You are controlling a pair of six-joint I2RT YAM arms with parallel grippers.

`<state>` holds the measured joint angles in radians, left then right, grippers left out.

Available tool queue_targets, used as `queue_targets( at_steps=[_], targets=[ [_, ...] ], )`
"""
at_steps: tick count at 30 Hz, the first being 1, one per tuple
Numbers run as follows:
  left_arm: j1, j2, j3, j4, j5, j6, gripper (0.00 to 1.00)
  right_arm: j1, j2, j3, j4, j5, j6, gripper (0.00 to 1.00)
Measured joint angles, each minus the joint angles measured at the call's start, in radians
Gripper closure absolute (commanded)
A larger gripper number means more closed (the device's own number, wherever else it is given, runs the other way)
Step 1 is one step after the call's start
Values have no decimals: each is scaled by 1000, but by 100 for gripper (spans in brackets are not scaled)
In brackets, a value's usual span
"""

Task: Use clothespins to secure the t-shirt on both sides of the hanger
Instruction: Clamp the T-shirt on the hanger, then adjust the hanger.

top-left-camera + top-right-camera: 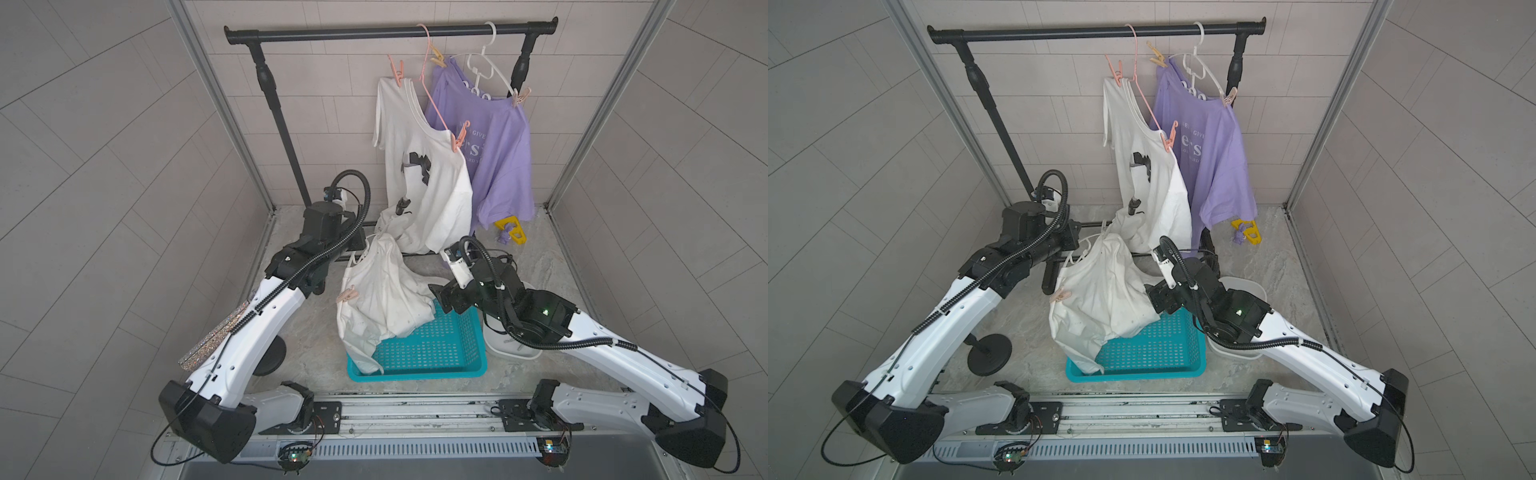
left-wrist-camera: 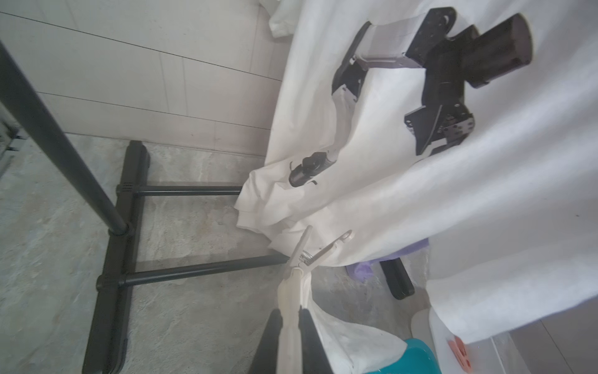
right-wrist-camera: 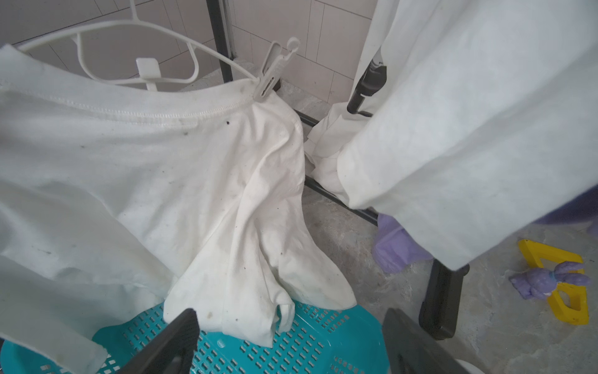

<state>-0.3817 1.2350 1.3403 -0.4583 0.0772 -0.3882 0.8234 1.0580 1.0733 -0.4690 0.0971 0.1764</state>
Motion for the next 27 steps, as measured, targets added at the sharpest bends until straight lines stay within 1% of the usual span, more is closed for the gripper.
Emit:
queue_targets(
  at_steps=[2, 5, 11, 16, 22, 27],
  targets=[
    [23, 0, 0, 13, 86, 23, 100, -61, -21, -14, -10, -65, -4, 11],
    [44, 0, 0, 27, 179, 51, 100, -151, -39, -22, -16, -166, -6, 11],
    [68, 1, 0, 55, 352, 103, 100, -278, -45, -24, -20, -385, -35, 12],
    [74, 14, 19, 53, 480, 161, 100, -316, -40, -24, -24, -560, -71, 13],
    [82, 17, 25, 47, 598, 243, 100, -365, -21, -30, -6, -716, -81, 16],
    [83, 16, 25, 32, 689, 312, 100, -393, -2, -63, 38, -772, -67, 16]
  ],
)
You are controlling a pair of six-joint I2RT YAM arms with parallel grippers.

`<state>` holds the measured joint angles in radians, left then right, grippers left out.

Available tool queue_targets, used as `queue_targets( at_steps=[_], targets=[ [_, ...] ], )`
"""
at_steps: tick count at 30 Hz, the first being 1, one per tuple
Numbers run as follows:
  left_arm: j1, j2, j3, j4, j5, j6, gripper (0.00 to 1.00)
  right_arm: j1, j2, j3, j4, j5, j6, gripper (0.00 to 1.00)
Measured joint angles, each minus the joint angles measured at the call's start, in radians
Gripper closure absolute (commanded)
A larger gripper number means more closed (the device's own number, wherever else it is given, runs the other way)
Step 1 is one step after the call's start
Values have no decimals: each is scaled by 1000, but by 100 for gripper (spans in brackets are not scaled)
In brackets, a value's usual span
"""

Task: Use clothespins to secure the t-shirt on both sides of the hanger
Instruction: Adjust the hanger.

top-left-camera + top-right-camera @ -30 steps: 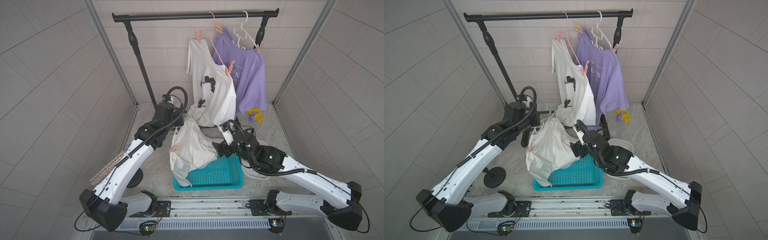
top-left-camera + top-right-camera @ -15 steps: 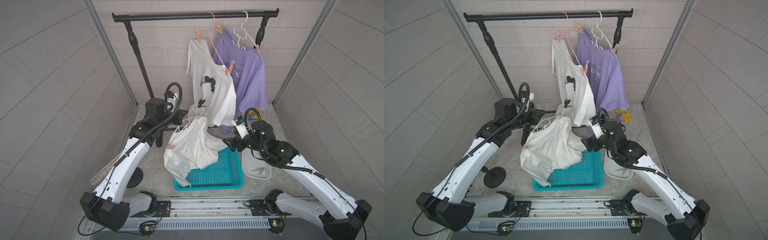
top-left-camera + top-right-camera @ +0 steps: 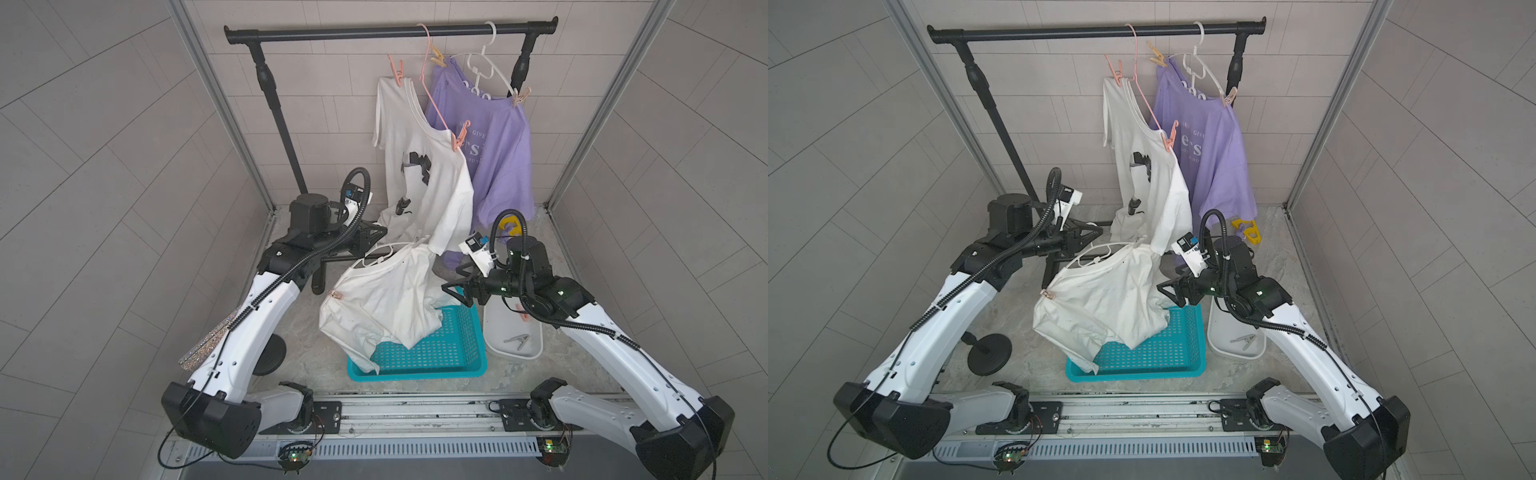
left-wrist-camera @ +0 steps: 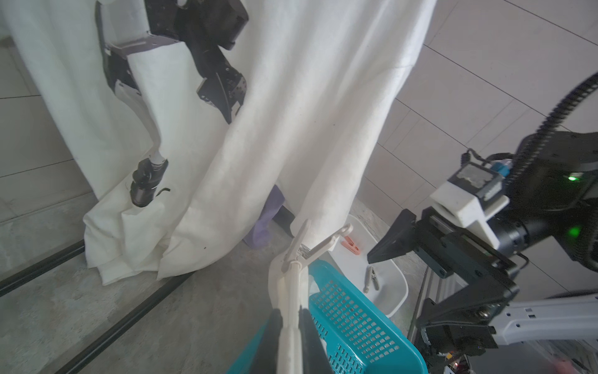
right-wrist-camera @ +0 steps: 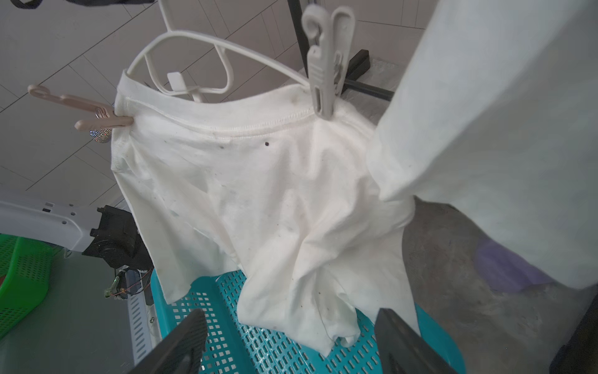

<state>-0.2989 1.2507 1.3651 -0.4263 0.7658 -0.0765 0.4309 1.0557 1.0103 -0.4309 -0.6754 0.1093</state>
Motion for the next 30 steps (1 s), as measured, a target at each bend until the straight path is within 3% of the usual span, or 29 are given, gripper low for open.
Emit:
queue_targets(
  at_steps=[20, 30],
  targets=[
    [-12, -48, -68, 80, 275, -29, 100, -6, -100, -119, 125, 66, 26, 13],
    [-25, -48, -68, 81, 313, -27, 100, -11, -55, -115, 150, -53, 31, 14]
  ],
)
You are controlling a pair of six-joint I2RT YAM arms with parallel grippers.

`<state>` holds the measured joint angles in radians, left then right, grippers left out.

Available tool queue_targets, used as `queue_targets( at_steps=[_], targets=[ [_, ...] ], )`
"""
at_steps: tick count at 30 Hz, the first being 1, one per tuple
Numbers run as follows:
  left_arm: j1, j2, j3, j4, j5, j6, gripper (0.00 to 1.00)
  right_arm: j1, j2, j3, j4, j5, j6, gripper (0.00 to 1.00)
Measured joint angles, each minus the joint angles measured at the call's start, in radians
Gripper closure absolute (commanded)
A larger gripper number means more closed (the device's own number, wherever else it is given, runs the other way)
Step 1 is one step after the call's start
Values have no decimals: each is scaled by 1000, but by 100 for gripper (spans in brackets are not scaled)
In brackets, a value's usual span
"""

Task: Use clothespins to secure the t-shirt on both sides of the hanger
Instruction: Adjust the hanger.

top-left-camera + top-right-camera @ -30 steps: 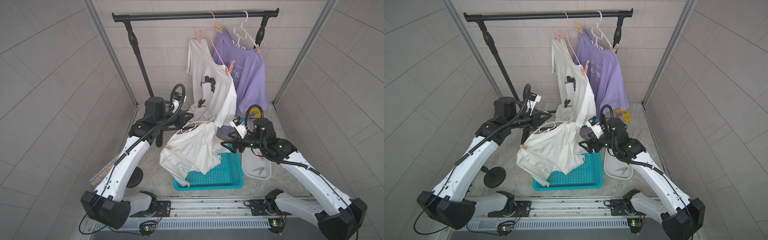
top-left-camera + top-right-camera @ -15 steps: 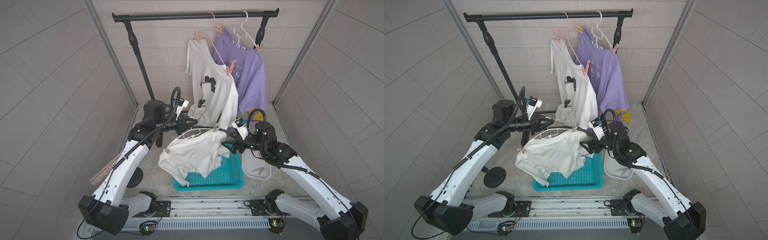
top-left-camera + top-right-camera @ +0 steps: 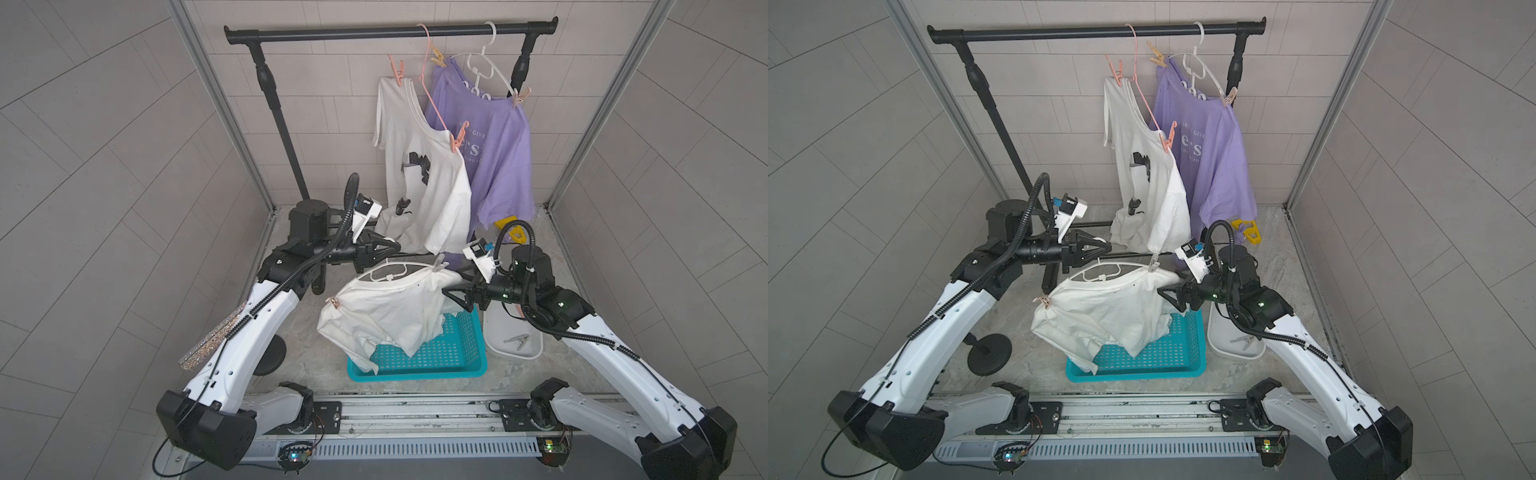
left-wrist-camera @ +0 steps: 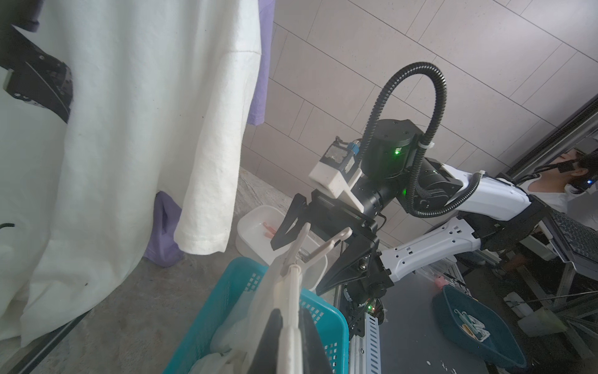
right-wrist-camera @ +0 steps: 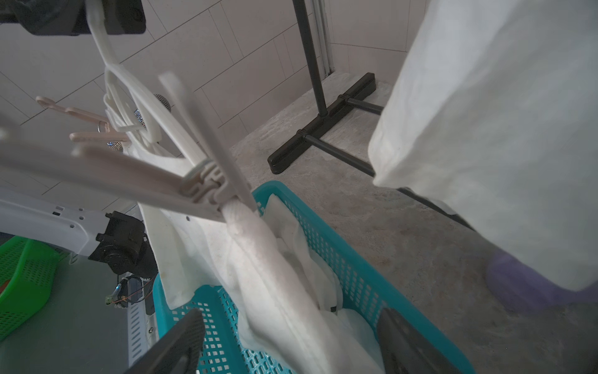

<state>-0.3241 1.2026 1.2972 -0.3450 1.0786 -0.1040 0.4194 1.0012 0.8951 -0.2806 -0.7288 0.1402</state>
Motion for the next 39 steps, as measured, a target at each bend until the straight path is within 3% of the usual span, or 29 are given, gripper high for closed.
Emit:
queue_targets(
  at_steps=[16, 21, 33, 39],
  targets=[
    [-3, 25, 8, 2, 40, -8, 100, -2, 126, 13, 257, -257, 161, 29],
    [-3, 27, 10, 1, 42, -9, 100, -6, 153, 13, 312, -294, 198, 33],
    [3, 42, 54, -12, 56, -4, 100, -36, 165, -47, 355, -317, 219, 29],
    [3, 59, 60, -16, 66, -4, 100, -41, 171, -53, 406, -330, 250, 35]
  ],
)
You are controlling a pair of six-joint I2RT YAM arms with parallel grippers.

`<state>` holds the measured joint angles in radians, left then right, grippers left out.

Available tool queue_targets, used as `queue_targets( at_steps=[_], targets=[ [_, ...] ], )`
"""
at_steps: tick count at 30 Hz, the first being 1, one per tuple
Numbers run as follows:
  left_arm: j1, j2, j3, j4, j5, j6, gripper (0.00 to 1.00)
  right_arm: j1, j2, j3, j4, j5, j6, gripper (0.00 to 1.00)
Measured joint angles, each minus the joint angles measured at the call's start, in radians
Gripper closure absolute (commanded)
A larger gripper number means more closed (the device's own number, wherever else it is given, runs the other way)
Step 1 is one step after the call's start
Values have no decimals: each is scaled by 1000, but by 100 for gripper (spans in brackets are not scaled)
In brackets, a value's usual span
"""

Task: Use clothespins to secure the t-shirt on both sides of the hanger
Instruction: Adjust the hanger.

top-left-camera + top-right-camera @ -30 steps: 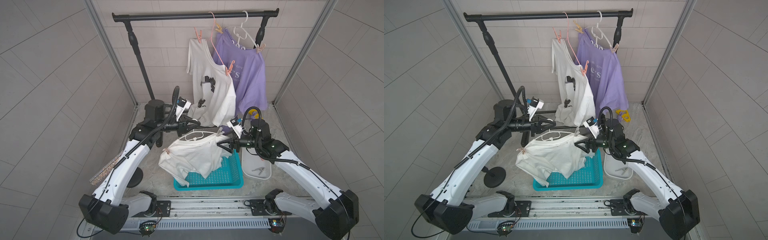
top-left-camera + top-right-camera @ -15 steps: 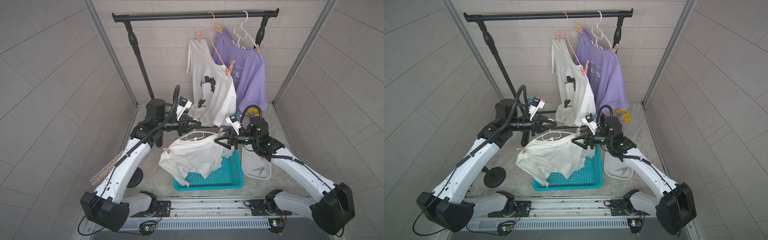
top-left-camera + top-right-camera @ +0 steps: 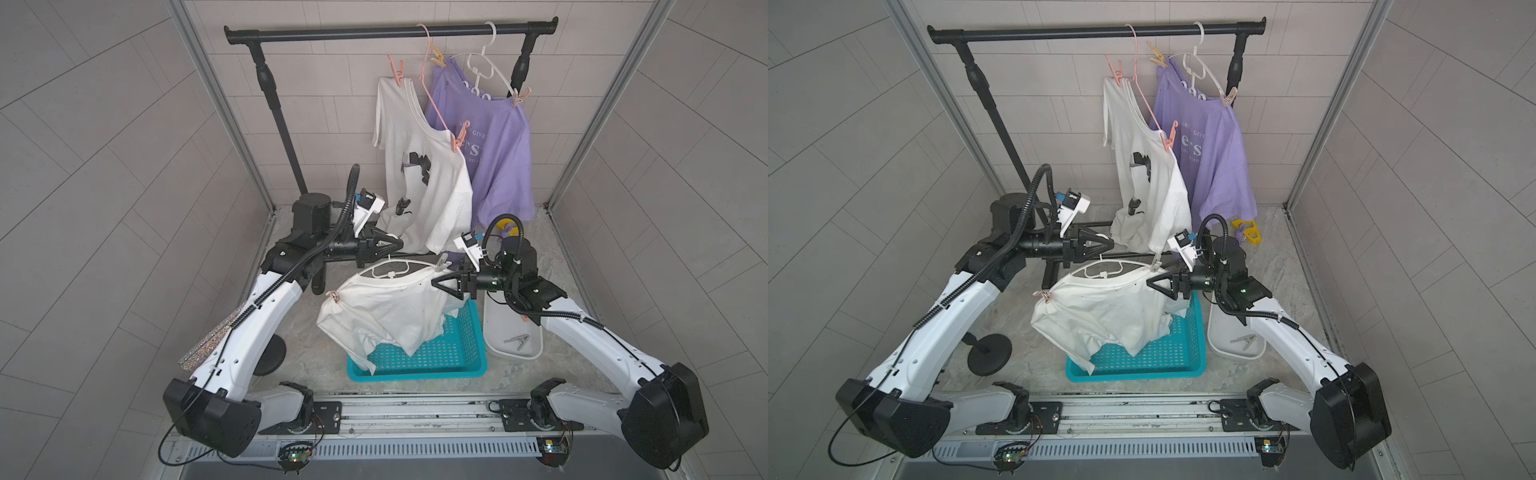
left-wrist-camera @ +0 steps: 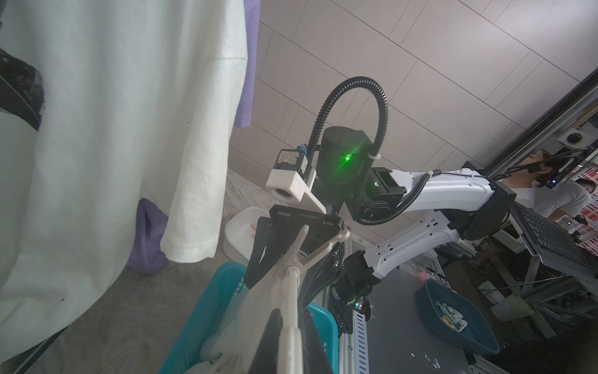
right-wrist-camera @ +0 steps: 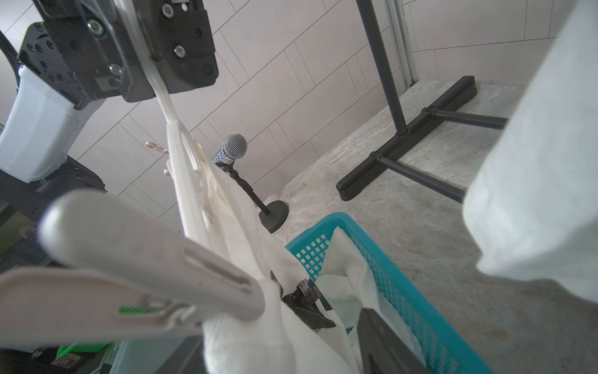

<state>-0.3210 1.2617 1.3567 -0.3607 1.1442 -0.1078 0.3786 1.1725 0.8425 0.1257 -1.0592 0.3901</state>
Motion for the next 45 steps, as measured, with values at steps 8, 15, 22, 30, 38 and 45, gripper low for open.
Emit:
queue_targets(
  at_steps=[8, 15, 22, 30, 38, 45],
  targets=[
    [1, 5, 9, -21, 0, 11, 100, 0, 11, -27, 73, -23, 49, 40],
    [10, 27, 38, -39, 9, 12, 100, 0, 13, -39, 99, -37, 72, 44],
    [11, 36, 46, -58, 11, 27, 100, 0, 23, -39, 114, -45, 91, 59],
    [16, 46, 50, -61, -23, 32, 83, 1, 32, -39, 133, -75, 104, 87],
    [19, 51, 66, -109, -106, 51, 40, 2, 32, -38, 133, -82, 94, 100],
    [19, 51, 77, -138, -205, 74, 34, 2, 32, -37, 113, -58, 95, 100]
  ],
)
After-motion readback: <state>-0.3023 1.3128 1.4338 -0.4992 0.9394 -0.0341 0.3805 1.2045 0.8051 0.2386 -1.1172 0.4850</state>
